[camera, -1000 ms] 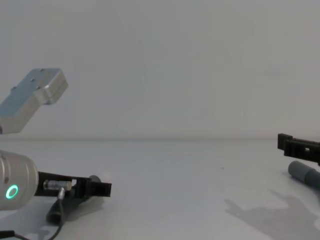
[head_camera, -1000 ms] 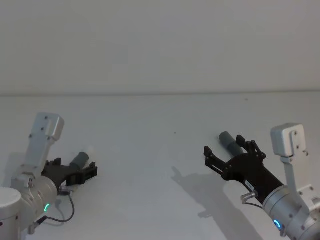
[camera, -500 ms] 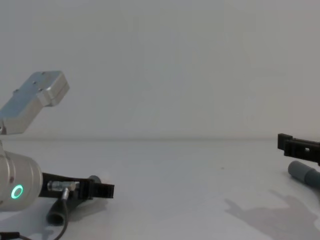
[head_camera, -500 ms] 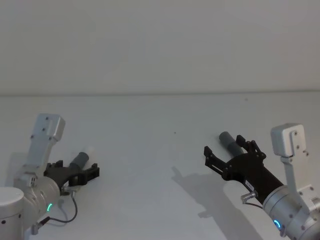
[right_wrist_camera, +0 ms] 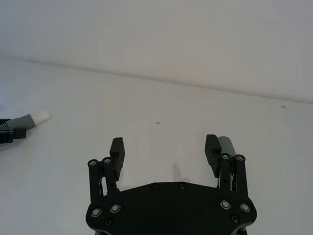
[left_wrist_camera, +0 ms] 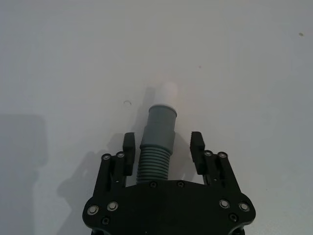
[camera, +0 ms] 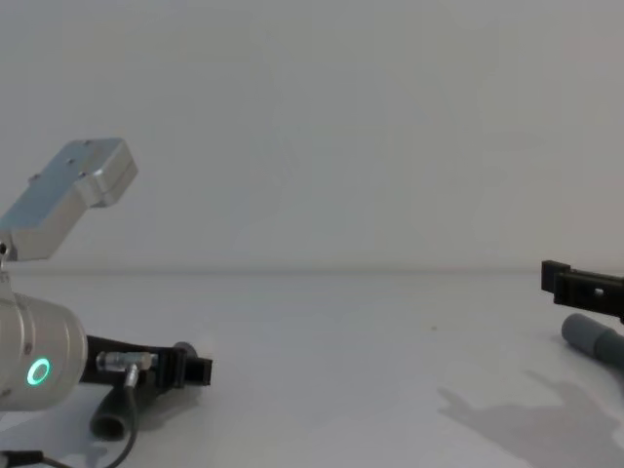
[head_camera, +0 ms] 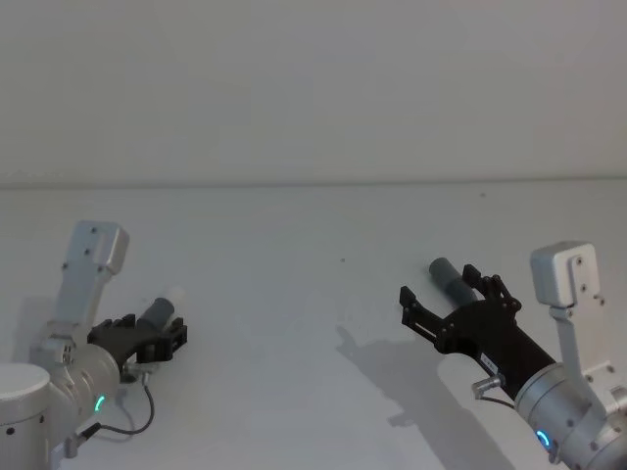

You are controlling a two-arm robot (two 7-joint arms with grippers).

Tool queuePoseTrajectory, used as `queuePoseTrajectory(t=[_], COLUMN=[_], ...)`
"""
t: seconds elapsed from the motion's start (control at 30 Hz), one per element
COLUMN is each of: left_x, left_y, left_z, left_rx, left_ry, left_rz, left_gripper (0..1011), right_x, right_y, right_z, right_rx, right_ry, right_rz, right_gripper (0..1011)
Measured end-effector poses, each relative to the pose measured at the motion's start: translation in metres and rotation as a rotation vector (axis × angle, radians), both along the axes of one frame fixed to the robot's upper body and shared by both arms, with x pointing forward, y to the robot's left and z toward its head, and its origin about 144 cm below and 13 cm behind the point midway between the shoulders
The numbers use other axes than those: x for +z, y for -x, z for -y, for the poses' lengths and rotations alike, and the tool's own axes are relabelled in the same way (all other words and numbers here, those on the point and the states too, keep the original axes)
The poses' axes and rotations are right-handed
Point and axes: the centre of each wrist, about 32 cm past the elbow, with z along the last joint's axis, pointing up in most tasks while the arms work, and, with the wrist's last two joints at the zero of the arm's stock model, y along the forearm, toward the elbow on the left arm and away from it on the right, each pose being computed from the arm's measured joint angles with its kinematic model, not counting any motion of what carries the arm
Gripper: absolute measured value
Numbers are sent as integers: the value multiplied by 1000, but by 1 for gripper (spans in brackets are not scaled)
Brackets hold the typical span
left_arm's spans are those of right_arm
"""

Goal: Use both hands to pick up one end of the pipe from the table, align the ends, and insert them.

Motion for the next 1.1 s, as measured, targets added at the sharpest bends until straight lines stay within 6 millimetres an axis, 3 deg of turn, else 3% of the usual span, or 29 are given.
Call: queuePoseTrajectory(t=[0.4, 1.1], left_x=[0, 0], left_y=[0, -1], left_z=[1, 1], left_rx=[2, 2], left_ry=[2, 2], left_rz=[-2, -3], left_gripper=[329, 329], right_x=[0, 2], right_y=[0, -1], right_z=[0, 2], right_rx=[0, -1], right_ry=[0, 5], right_rz=[0, -3], right_gripper=[1000, 1000])
